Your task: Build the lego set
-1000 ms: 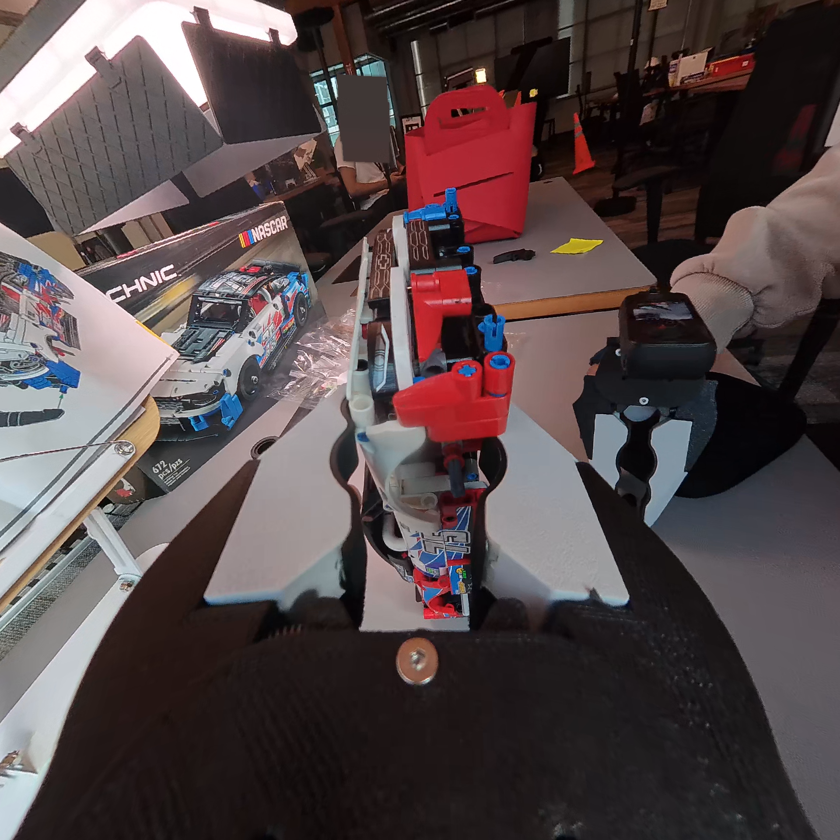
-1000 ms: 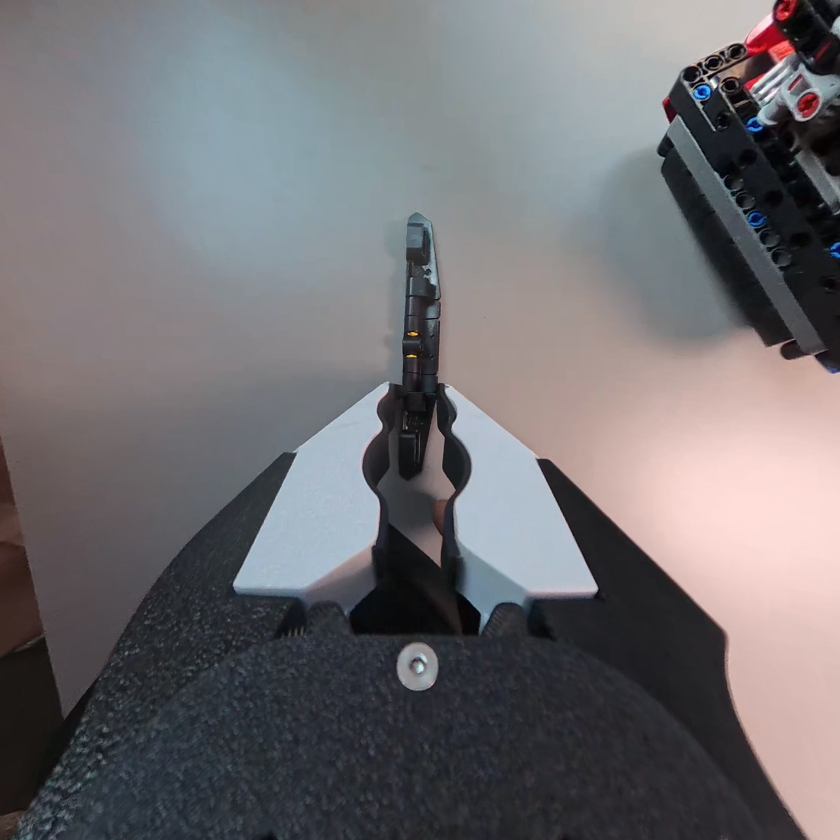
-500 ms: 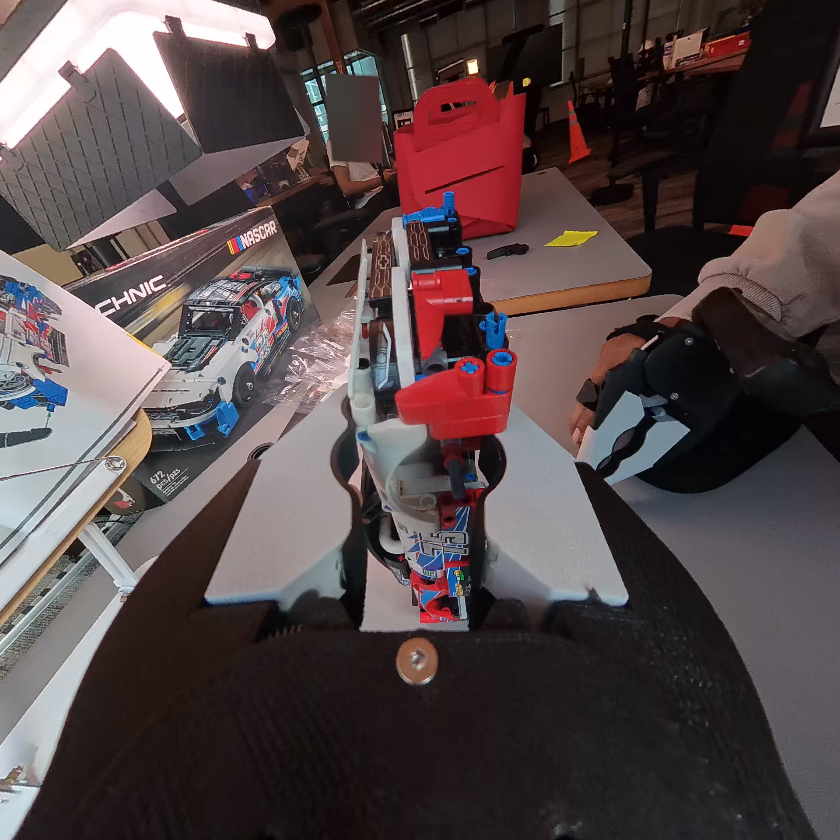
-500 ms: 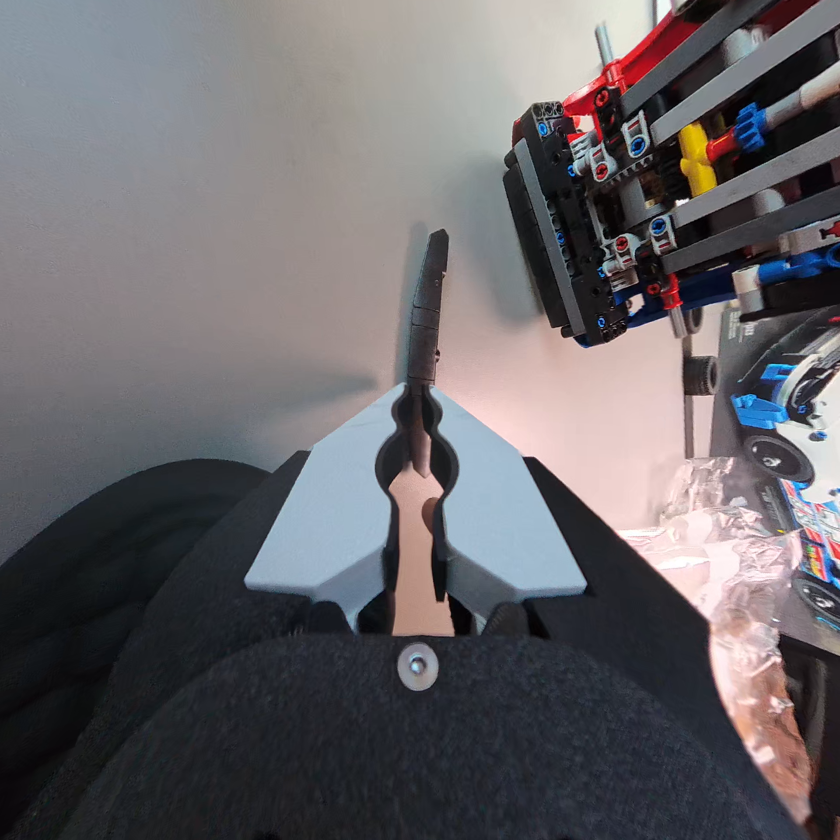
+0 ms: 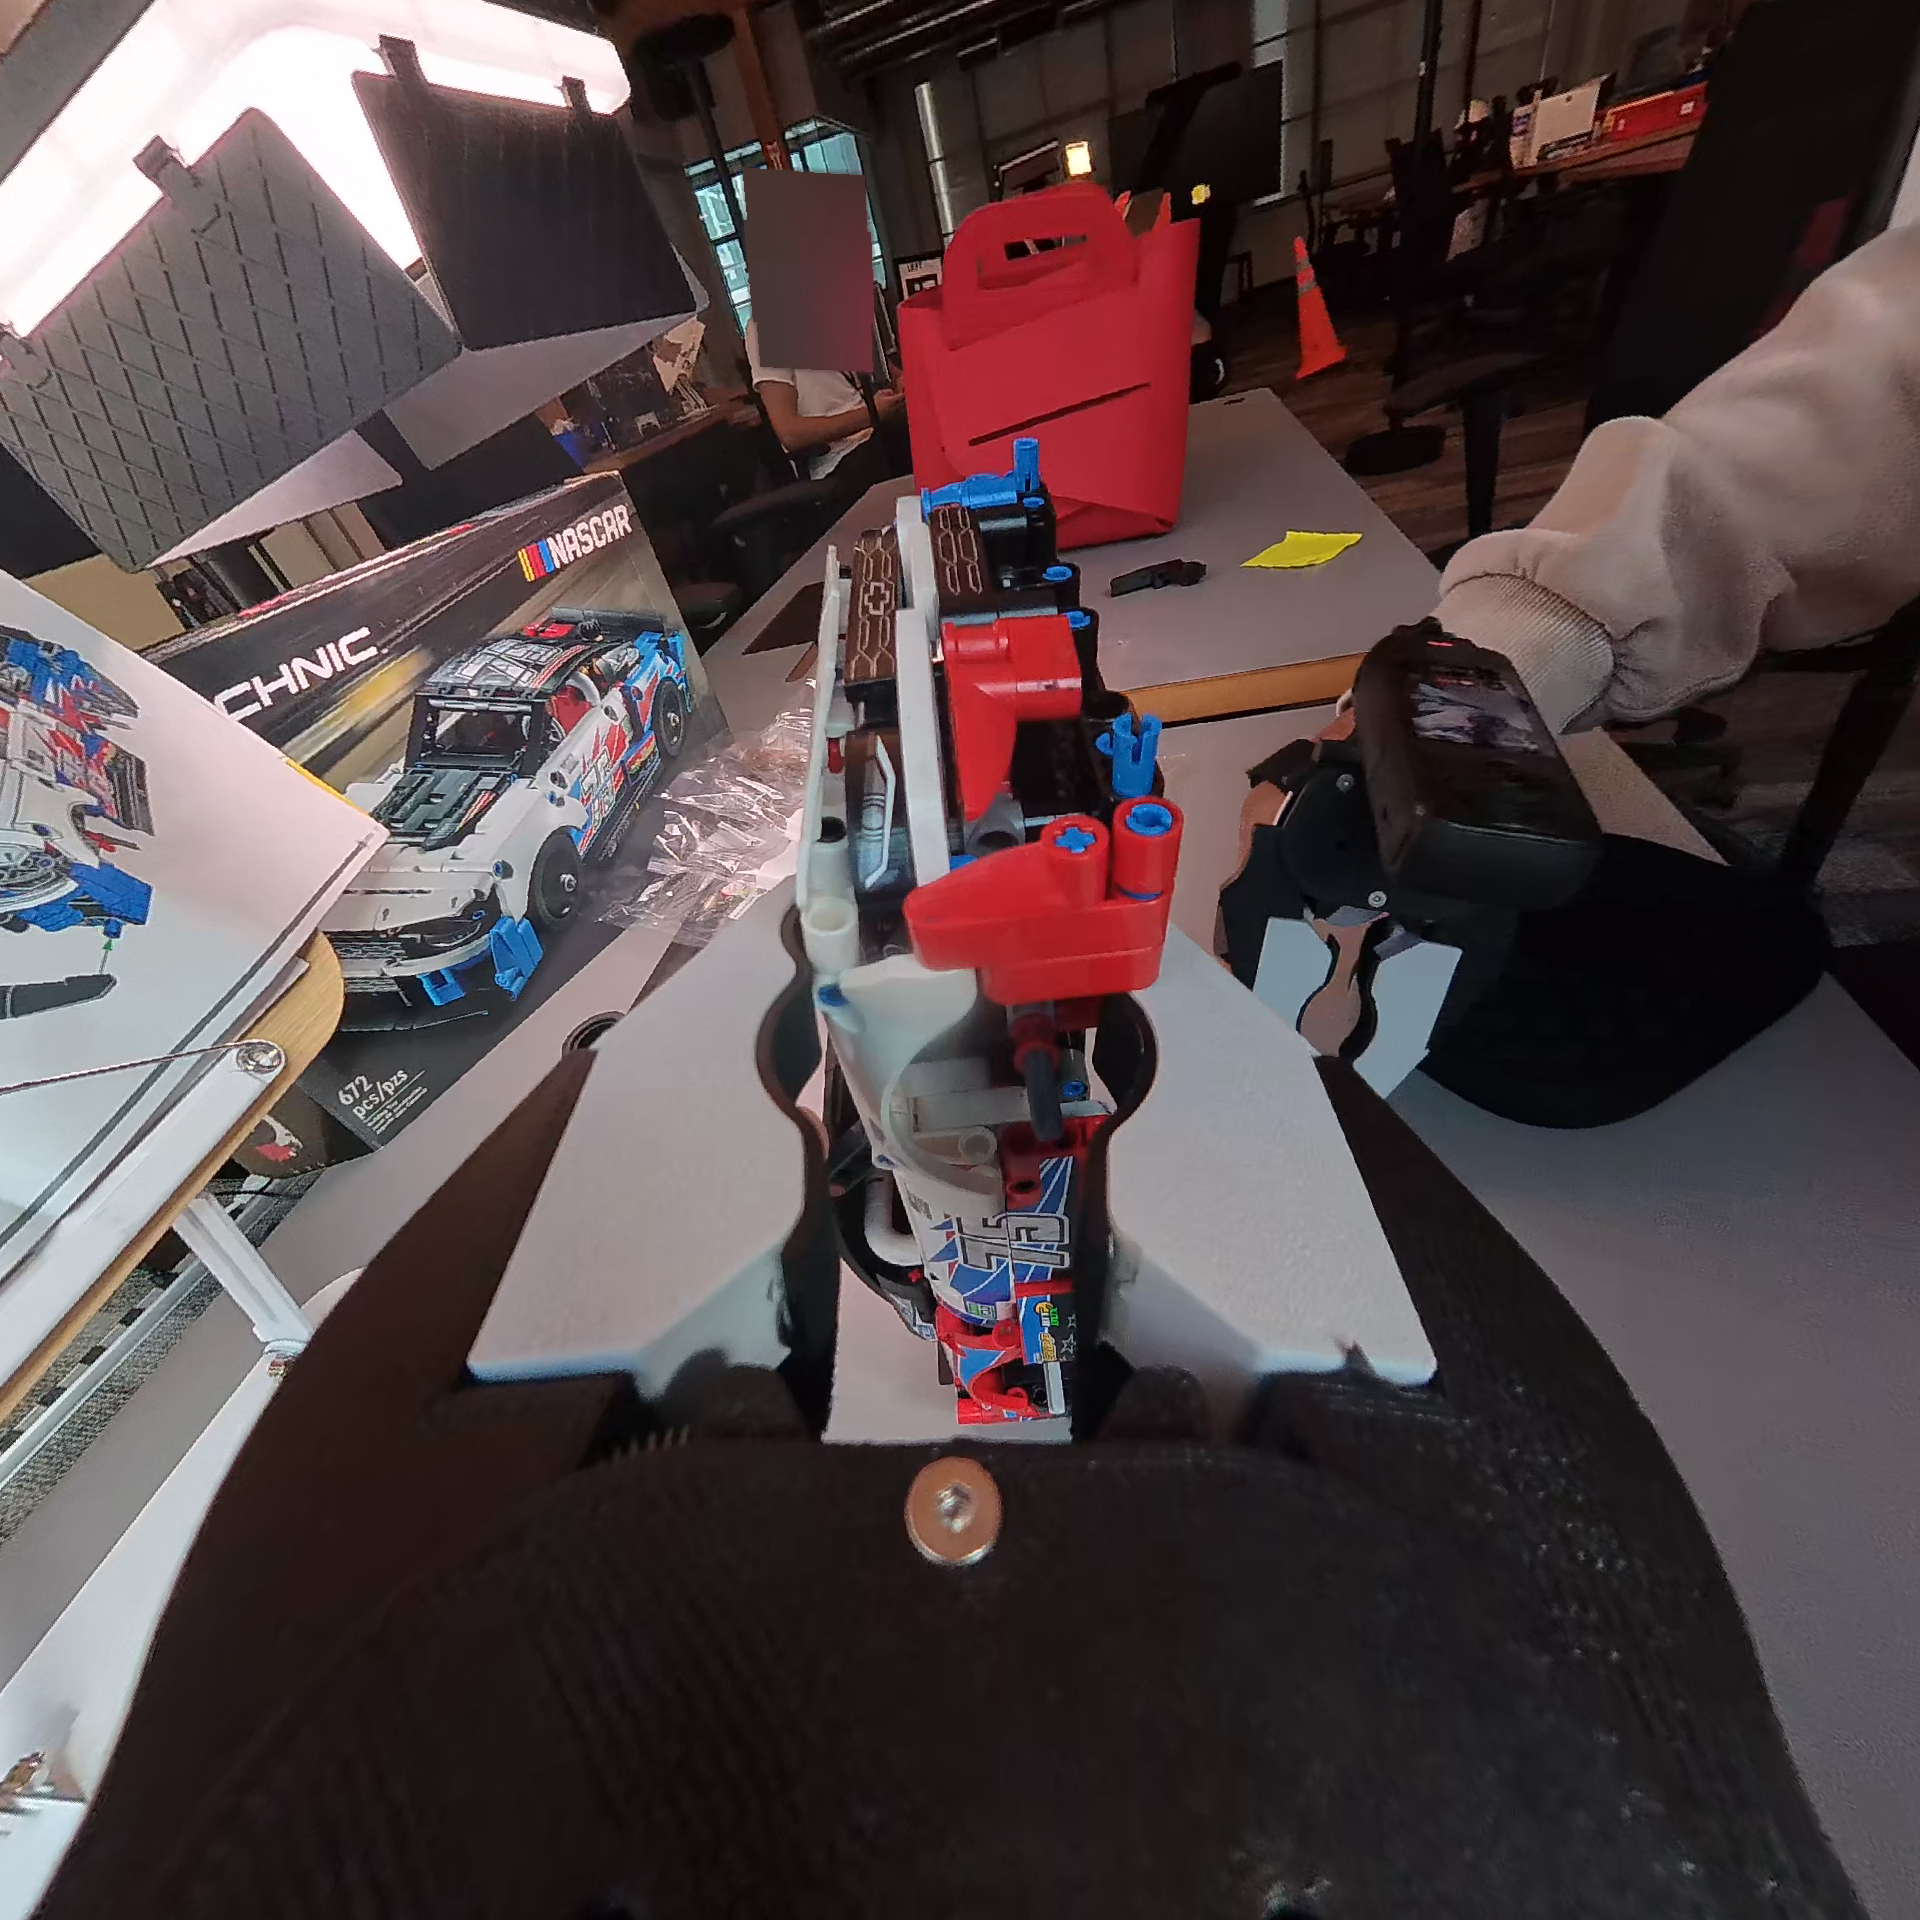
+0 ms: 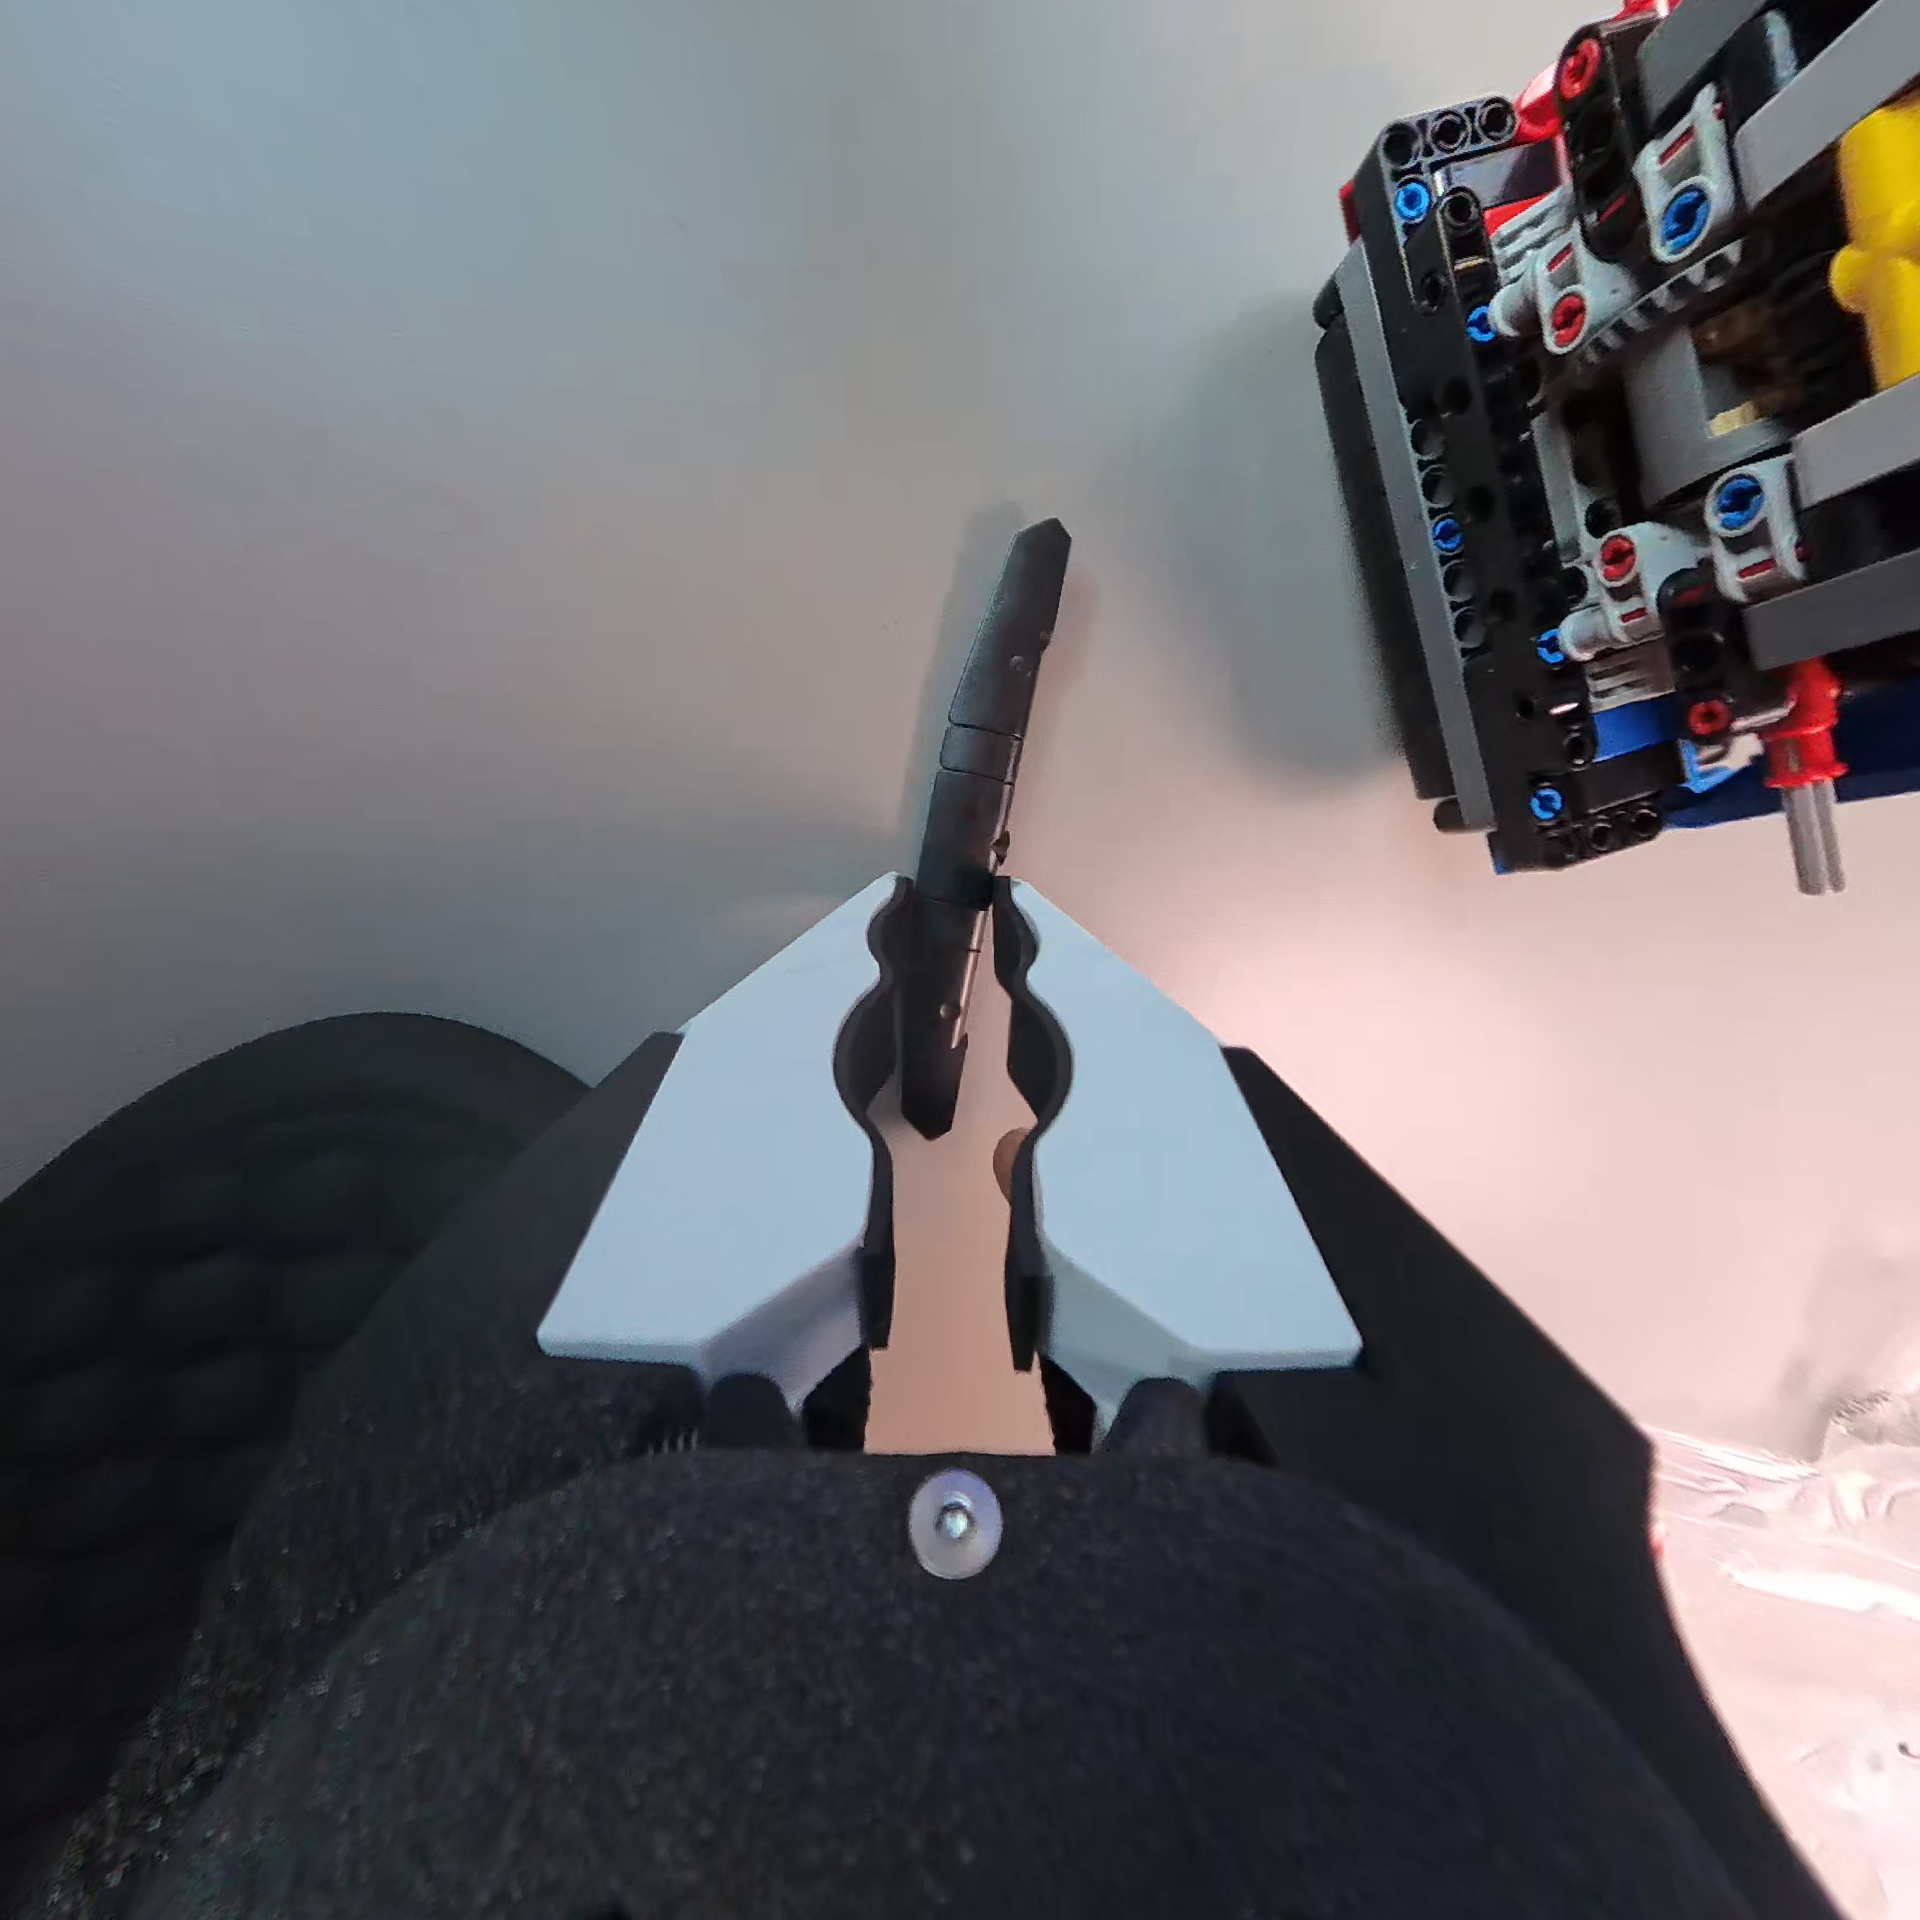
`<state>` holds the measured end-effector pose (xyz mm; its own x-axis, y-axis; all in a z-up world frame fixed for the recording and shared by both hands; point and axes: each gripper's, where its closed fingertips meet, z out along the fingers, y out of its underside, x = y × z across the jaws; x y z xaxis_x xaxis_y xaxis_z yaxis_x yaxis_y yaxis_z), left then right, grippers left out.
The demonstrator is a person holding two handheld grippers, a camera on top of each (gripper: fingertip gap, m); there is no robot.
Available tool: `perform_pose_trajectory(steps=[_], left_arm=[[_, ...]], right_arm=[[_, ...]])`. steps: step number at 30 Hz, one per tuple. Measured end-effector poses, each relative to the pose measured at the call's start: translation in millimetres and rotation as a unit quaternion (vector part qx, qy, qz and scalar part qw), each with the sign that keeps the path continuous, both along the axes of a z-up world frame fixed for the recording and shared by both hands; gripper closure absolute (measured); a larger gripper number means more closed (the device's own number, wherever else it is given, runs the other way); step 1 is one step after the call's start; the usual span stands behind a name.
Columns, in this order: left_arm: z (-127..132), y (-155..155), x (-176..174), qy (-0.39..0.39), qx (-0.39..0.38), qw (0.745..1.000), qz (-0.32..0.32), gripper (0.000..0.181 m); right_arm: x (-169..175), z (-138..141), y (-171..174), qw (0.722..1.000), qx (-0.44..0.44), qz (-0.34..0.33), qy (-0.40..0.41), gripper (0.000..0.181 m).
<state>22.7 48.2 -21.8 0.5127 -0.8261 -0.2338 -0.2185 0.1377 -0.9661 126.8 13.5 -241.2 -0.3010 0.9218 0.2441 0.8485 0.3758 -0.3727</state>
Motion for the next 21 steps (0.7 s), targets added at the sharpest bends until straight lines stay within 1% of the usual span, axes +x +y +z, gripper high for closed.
perform_pose_trajectory(steps=[3,7,8,10,13,15,17,19,21], left_arm=[[0,2,-2,-0.006,-0.003,1.0,0.0,0.13],[0,4,-6,-0.016,-0.008,1.0,0.0,0.13],[0,4,-7,-0.017,-0.008,1.0,0.0,0.13],[0,5,-8,-0.02,-0.008,1.0,-0.002,0.13],[0,5,-7,-0.02,-0.007,1.0,-0.004,0.13],[0,4,-7,-0.019,-0.006,1.0,-0.006,0.13],[0,4,-7,-0.018,-0.005,1.0,-0.006,0.13],[0,4,-7,-0.021,-0.007,1.0,-0.006,0.13],[0,4,-7,-0.022,-0.007,1.0,-0.006,0.13]], right_arm=[[-3,-1,2,0.999,-0.045,0.007,-0.013,0.168],[-3,-1,1,0.986,-0.163,-0.014,-0.019,0.168],[-1,-1,-1,0.979,-0.2,-0.021,-0.023,0.168],[4,1,-9,0.957,-0.285,-0.042,-0.044,0.168],[9,7,-23,0.914,-0.396,-0.074,-0.054,0.169],[13,6,-25,0.898,-0.422,-0.107,-0.059,0.168],[15,4,-22,0.891,-0.43,-0.142,-0.041,0.168],[20,4,-23,0.877,-0.447,-0.174,-0.037,0.168],[22,4,-16,0.874,-0.441,-0.203,-0.013,0.168]])
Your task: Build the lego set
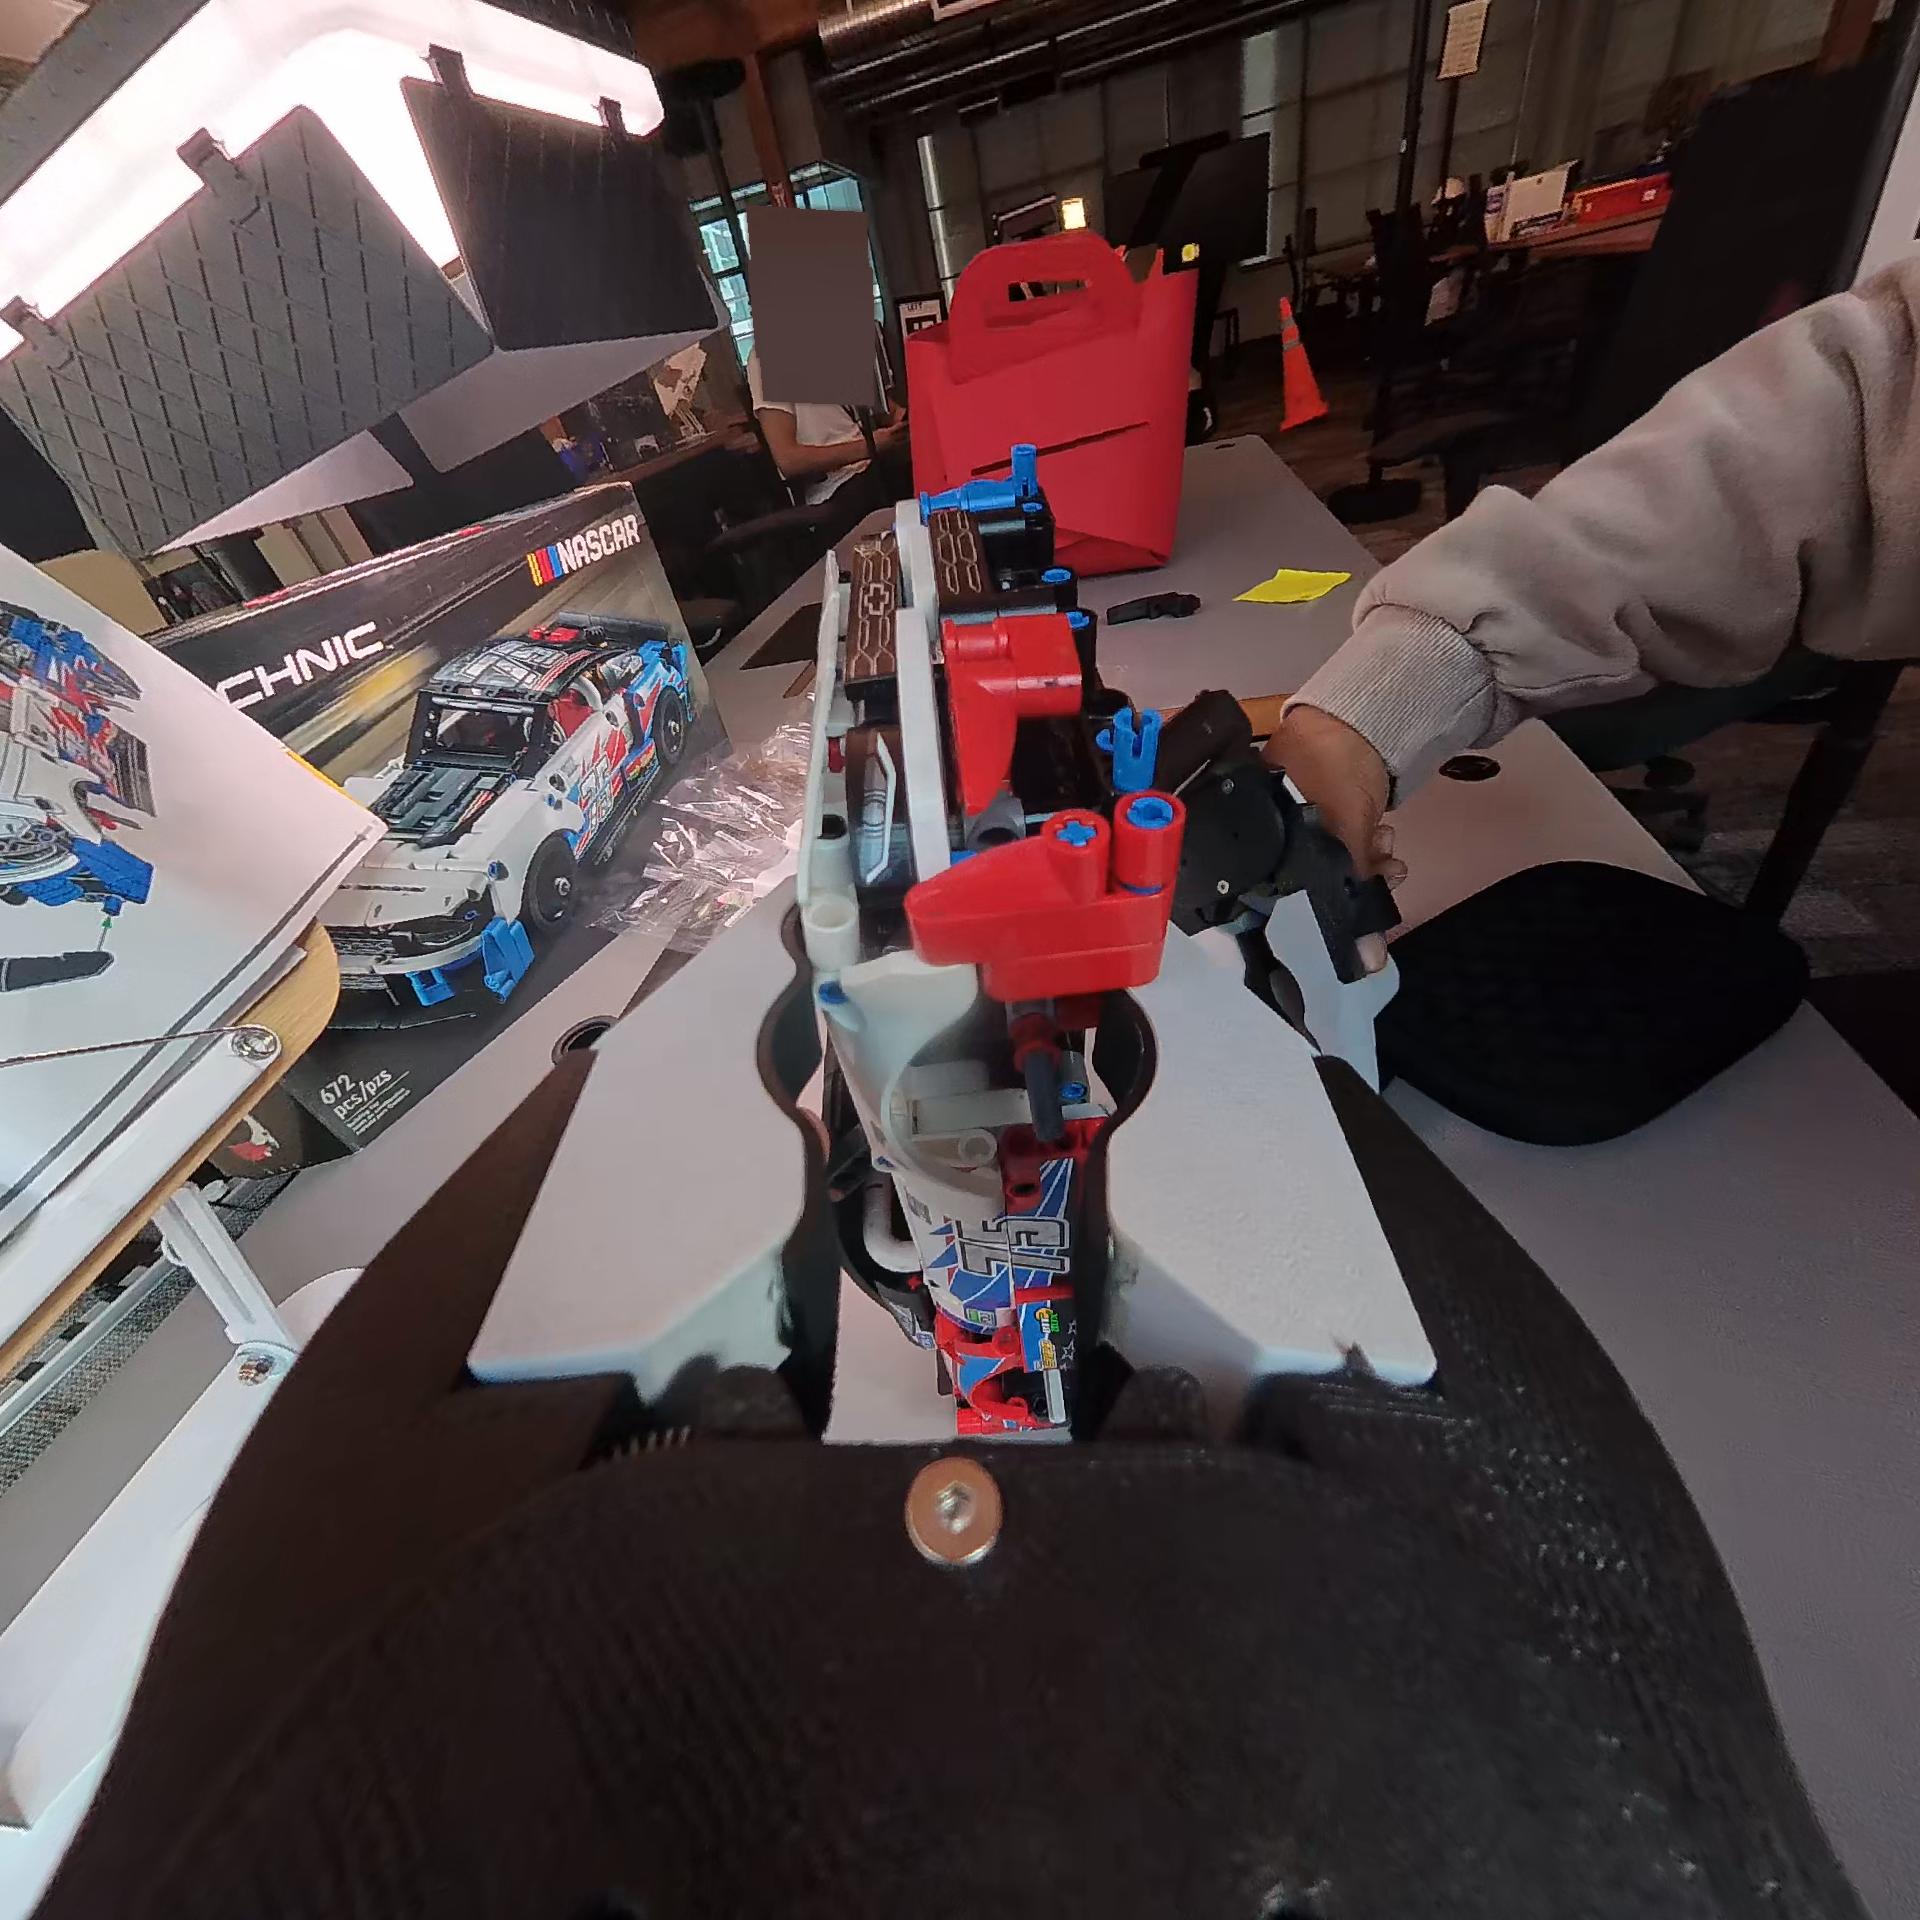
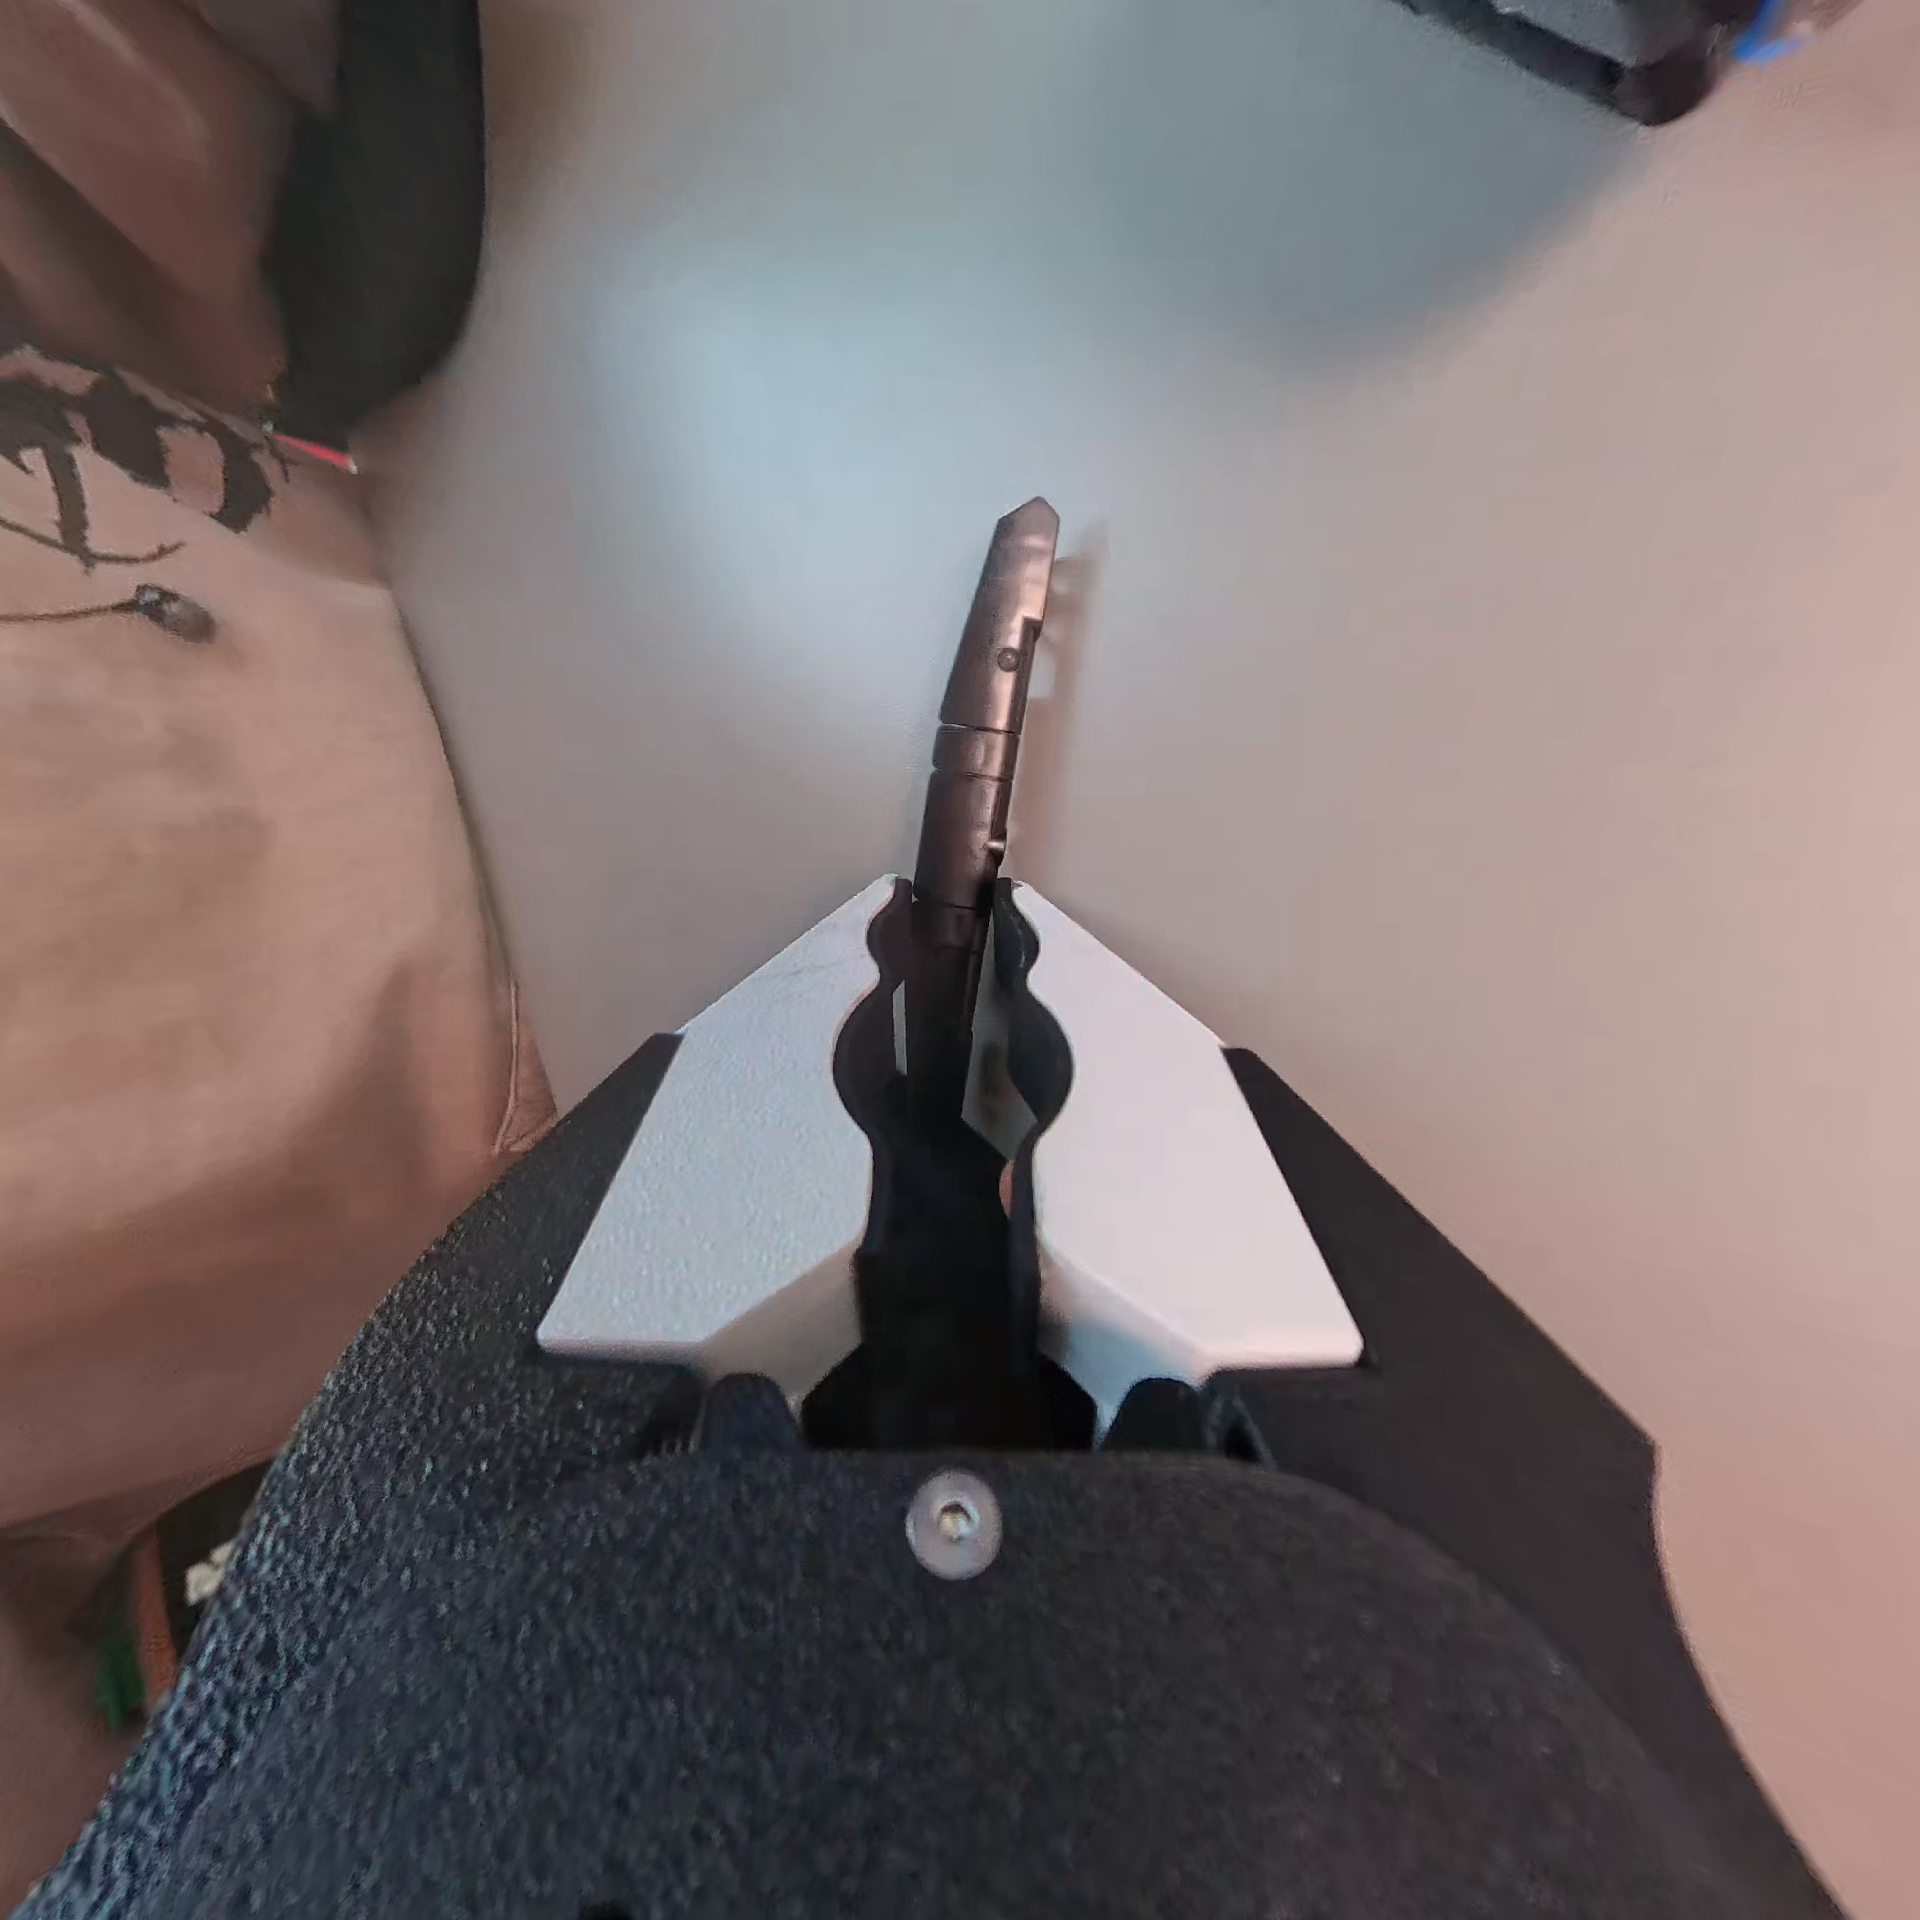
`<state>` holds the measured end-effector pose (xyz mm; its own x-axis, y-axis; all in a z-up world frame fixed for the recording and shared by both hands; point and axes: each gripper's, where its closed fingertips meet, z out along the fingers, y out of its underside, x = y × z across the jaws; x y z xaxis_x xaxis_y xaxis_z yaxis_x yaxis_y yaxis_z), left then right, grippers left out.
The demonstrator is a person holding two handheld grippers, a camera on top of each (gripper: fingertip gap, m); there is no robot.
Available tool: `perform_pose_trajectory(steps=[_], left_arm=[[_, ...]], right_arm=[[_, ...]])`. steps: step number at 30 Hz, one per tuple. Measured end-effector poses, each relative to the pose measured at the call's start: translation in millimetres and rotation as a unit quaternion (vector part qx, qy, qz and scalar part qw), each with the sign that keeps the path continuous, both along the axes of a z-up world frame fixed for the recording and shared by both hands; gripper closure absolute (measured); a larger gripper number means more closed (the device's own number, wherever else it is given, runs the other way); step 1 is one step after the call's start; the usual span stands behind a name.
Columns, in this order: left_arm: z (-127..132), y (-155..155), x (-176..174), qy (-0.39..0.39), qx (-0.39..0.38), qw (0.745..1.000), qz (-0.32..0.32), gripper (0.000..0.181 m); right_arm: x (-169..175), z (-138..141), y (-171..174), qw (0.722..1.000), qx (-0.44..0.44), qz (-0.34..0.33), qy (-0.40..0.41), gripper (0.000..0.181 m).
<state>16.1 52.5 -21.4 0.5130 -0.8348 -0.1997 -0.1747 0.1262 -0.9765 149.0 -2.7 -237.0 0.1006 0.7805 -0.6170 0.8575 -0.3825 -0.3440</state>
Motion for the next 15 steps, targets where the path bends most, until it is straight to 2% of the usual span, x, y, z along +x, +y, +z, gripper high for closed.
perform_pose_trajectory(steps=[6,9,11,13,15], left_arm=[[0,-1,2,0.002,0.001,1.0,0.0,0.13],[0,-3,4,0.004,0.002,1.0,-0.001,0.13],[0,-3,4,0.005,0.003,1.0,0.0,0.13],[0,-4,5,0.007,0.004,1.0,0.0,0.13],[0,-4,5,0.007,0.004,1.0,0.0,0.131]], right_arm=[[11,-1,23,0.996,0.051,-0.067,0.011,0.168],[15,0,29,0.993,0.032,-0.11,0.01,0.174],[16,2,34,0.992,0.051,-0.114,0.023,0.168],[9,14,35,0.988,0.101,-0.106,0.057,0.168],[4,20,35,0.974,0.205,-0.073,0.063,0.167]])
